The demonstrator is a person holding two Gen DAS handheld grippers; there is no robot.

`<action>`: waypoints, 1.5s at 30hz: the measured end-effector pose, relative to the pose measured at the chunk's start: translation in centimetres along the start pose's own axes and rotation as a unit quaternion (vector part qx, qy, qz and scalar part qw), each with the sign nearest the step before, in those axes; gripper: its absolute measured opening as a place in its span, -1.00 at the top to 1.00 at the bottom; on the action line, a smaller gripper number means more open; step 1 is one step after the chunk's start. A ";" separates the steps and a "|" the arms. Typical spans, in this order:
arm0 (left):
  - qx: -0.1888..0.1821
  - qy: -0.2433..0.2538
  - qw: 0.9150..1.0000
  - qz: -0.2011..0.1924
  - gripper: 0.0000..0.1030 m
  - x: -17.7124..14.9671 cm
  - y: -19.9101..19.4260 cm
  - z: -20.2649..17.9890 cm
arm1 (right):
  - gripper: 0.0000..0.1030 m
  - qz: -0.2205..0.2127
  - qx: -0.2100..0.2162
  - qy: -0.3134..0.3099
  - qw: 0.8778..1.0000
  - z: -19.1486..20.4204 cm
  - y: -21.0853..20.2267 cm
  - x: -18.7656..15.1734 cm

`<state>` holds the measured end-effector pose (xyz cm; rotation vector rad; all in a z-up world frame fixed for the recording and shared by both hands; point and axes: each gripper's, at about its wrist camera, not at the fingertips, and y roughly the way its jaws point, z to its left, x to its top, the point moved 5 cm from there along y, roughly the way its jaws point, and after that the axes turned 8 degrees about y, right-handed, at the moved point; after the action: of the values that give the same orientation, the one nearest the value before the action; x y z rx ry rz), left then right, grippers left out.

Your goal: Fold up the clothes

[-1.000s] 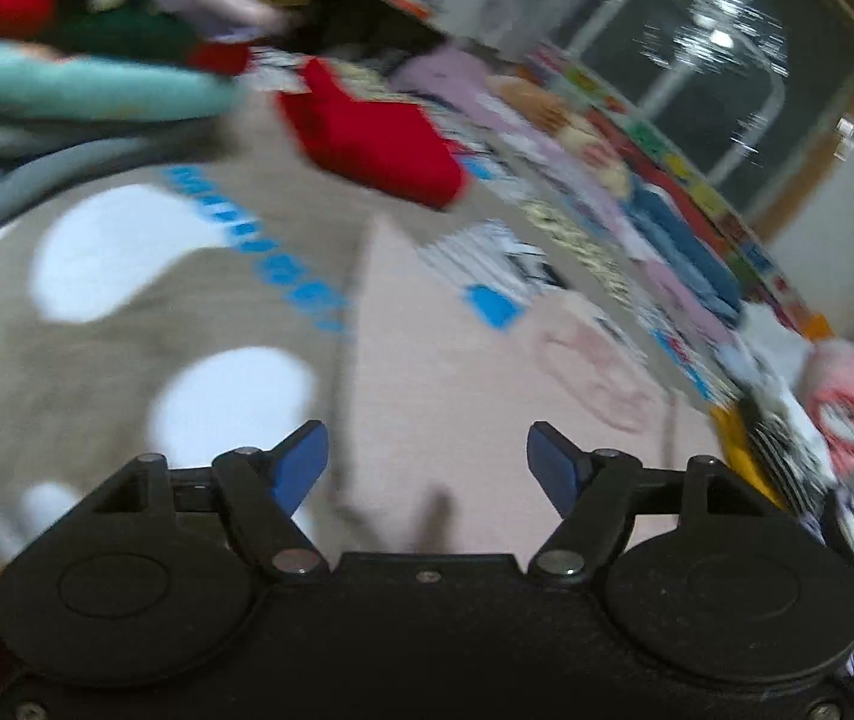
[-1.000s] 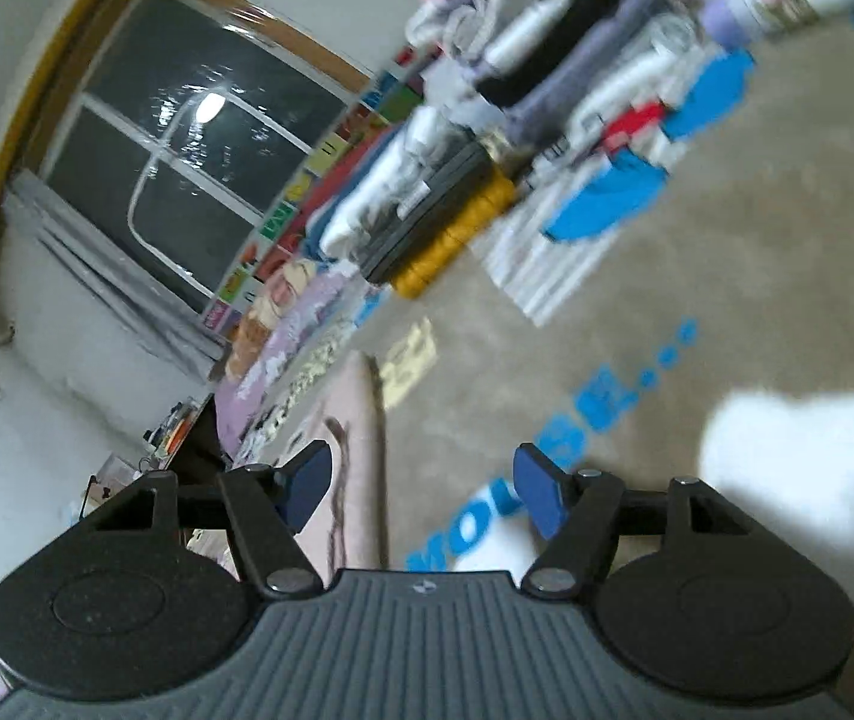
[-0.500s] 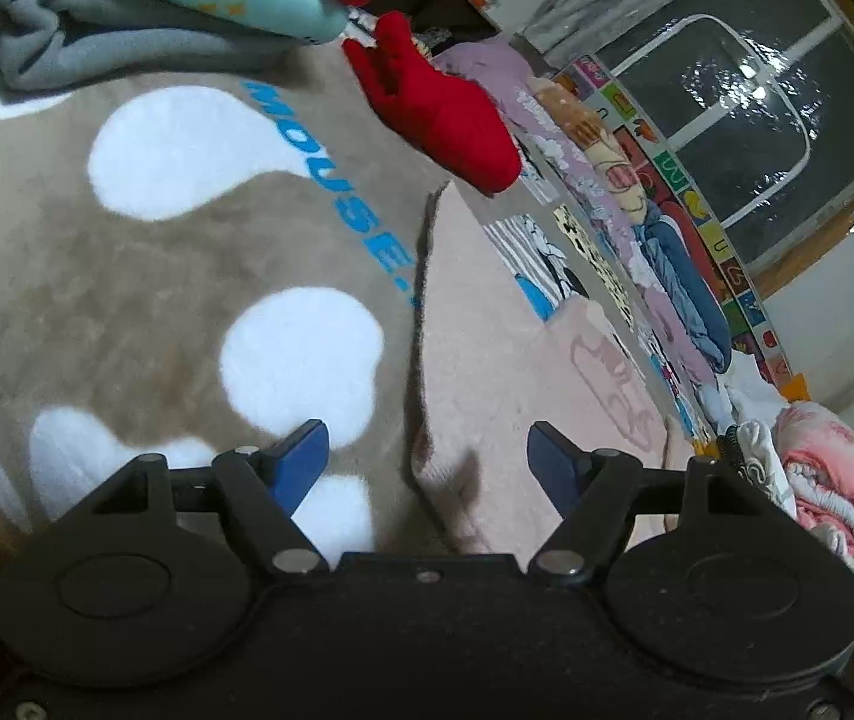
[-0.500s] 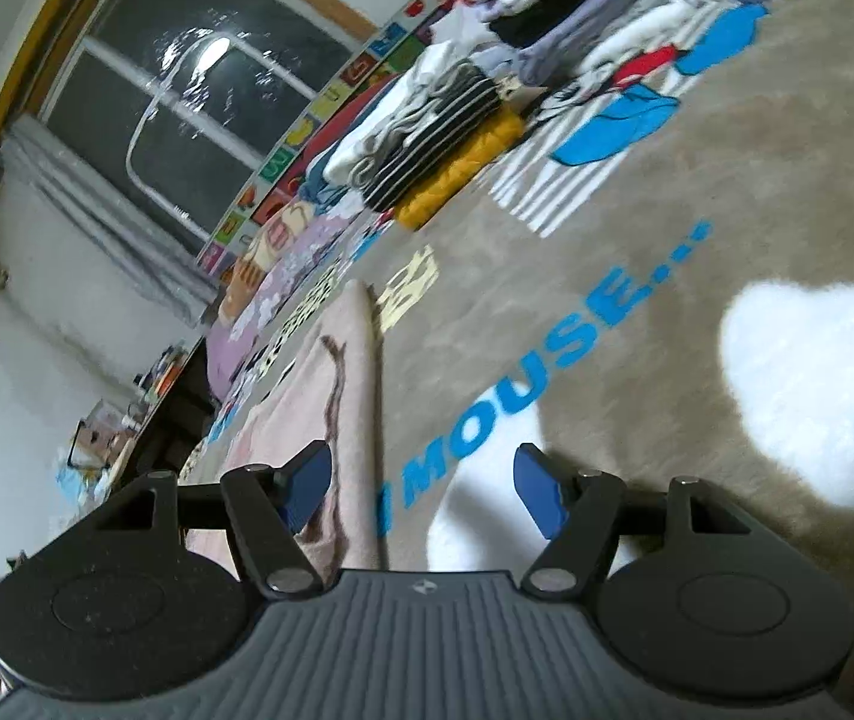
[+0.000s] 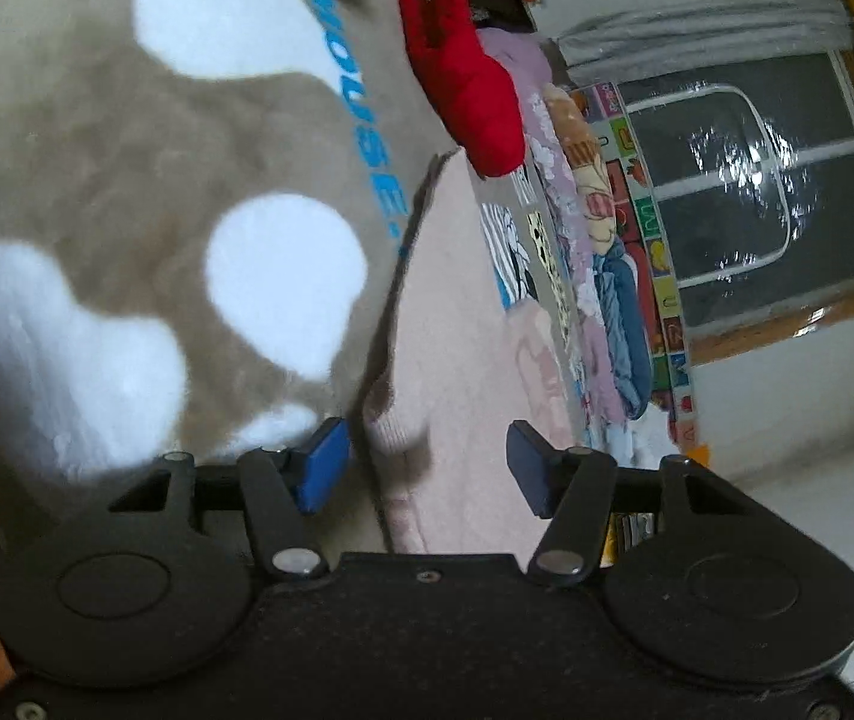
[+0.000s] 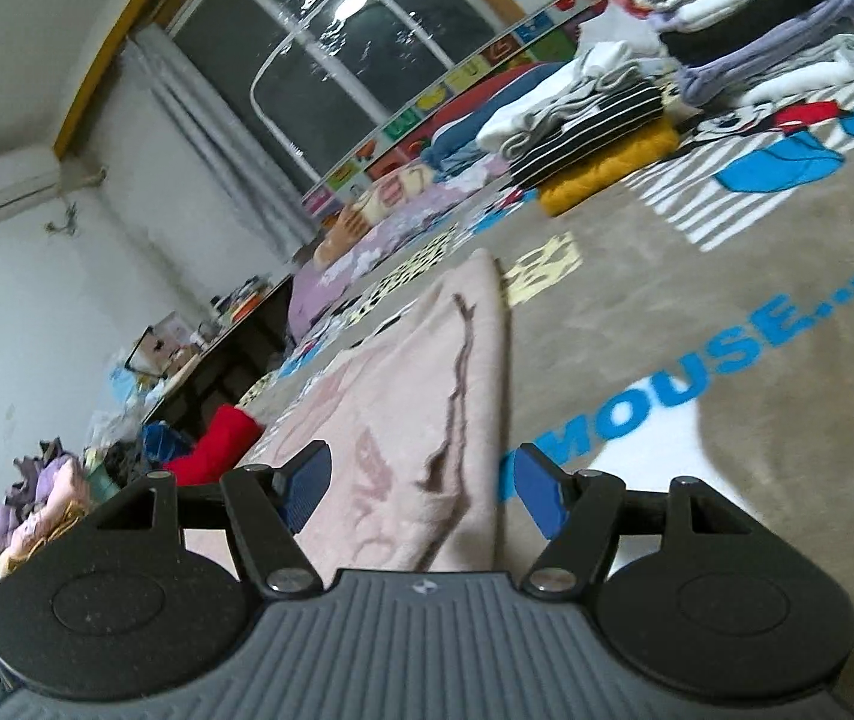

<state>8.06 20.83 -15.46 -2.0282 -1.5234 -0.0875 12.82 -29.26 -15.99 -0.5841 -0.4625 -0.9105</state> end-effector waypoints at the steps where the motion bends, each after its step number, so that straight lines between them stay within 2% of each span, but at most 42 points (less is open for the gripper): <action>1: -0.002 0.005 1.000 -0.002 -0.09 0.0 0.3 -0.1 | -0.33 0.003 0.002 -0.003 1.000 0.1 0.1 -0.2; 3: -0.005 0.020 1.000 -0.007 0.00 0.4 1.1 -0.3 | -0.33 0.008 0.006 -0.008 1.000 0.5 0.4 -0.5; 7: 0.000 0.030 0.999 -0.016 0.51 1.0 2.9 0.2 | -0.33 0.019 0.015 -0.023 0.999 1.3 1.0 -1.1; 10: 0.002 0.054 0.998 -0.022 0.68 0.8 3.0 -0.3 | -0.33 0.028 0.021 -0.035 0.999 1.8 1.3 -1.6; 12: 0.005 0.087 0.996 -0.027 0.71 0.6 2.8 -1.3 | -0.33 0.033 0.025 -0.040 0.998 2.1 1.4 -1.9; 15: 0.018 0.167 0.985 -0.040 0.73 -0.1 2.7 -3.9 | -0.33 0.040 0.030 -0.048 0.998 2.5 1.4 -2.3; 19: 0.022 0.279 0.959 -0.047 0.73 -2.5 3.2 -7.2 | -0.33 0.047 0.043 -0.057 0.996 3.1 1.3 -2.7; 23: 0.014 0.383 0.923 -0.042 0.74 -5.9 4.0 -10.1 | -0.31 0.058 0.074 -0.049 0.994 3.6 1.3 -2.9; 26: 0.008 0.459 0.888 -0.038 0.75 -8.5 4.6 -12.3 | -0.30 0.069 0.102 -0.036 0.992 3.9 1.5 -3.1; 30: -0.002 0.537 0.843 -0.013 0.77 -12.0 6.5 -13.5 | -0.29 0.080 0.129 -0.023 0.988 4.5 1.6 -3.4; 31: -0.002 0.561 0.828 -0.009 0.77 -13.0 6.7 -13.8 | -0.29 0.083 0.134 -0.018 0.987 4.5 1.6 -3.5; 34: -0.005 0.642 0.766 0.002 0.77 -16.1 7.1 -14.2 | -0.27 0.086 0.148 0.007 0.985 4.3 1.7 -3.4; 37: -0.010 0.720 0.694 0.010 0.77 -18.7 7.7 -14.5 | -0.27 0.084 0.151 0.026 0.985 3.8 1.9 -3.3; 39: -0.009 0.758 0.652 0.012 0.77 -20.1 7.7 -14.1 | -0.27 0.084 0.150 0.035 0.984 3.6 2.0 -3.2; 40: -0.011 0.765 0.644 0.011 0.77 -20.5 7.8 -14.1 | -0.27 0.084 0.150 0.039 0.984 3.5 2.1 -3.2; 45: -0.050 0.746 0.663 0.037 0.78 -20.1 7.2 -14.0 | -0.27 0.084 0.152 0.055 0.983 3.1 2.2 -3.5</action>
<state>11.69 -4.40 -14.85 -1.2052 -0.3002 -1.4174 12.42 -24.09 -16.34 -0.2881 -0.4349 -0.6902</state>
